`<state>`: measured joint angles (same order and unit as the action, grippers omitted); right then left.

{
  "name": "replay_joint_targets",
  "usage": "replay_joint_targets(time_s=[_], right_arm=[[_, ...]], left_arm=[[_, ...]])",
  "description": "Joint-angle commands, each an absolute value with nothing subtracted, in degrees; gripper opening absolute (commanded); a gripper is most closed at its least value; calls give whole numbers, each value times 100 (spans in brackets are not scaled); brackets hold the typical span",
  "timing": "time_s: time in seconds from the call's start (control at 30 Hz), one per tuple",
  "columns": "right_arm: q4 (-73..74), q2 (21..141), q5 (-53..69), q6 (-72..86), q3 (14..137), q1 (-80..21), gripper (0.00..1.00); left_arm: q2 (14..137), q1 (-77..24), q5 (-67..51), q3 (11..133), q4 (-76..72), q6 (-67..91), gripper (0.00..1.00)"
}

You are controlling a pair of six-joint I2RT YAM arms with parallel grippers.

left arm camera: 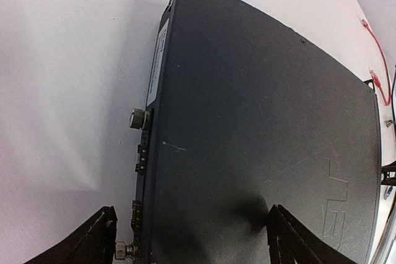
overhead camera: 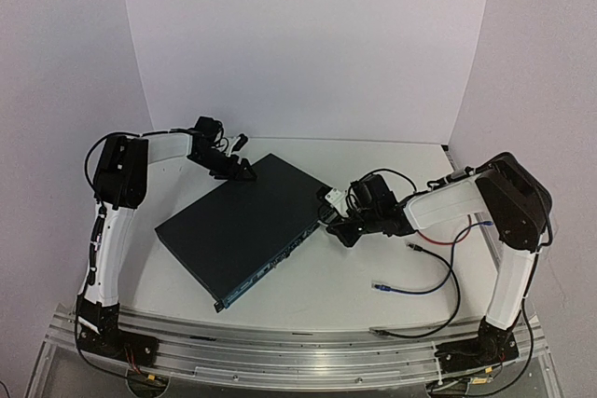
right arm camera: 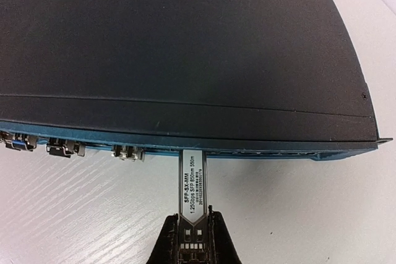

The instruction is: Insert the plug into the switch port

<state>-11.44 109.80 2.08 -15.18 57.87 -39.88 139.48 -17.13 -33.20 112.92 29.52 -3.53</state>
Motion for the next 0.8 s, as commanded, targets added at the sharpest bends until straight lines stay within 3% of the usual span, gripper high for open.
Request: replay_joint_targets(time_s=[0.0, 0.77], right_arm=[[-1327, 11046, 435, -1530, 6025, -3977, 0], [-1336, 11056, 635, -1507, 6003, -3985, 0]], left_arm=[[14084, -1793, -3611, 11408, 3256, -466, 82], [14121, -1793, -3803, 11443, 3243, -441, 82]])
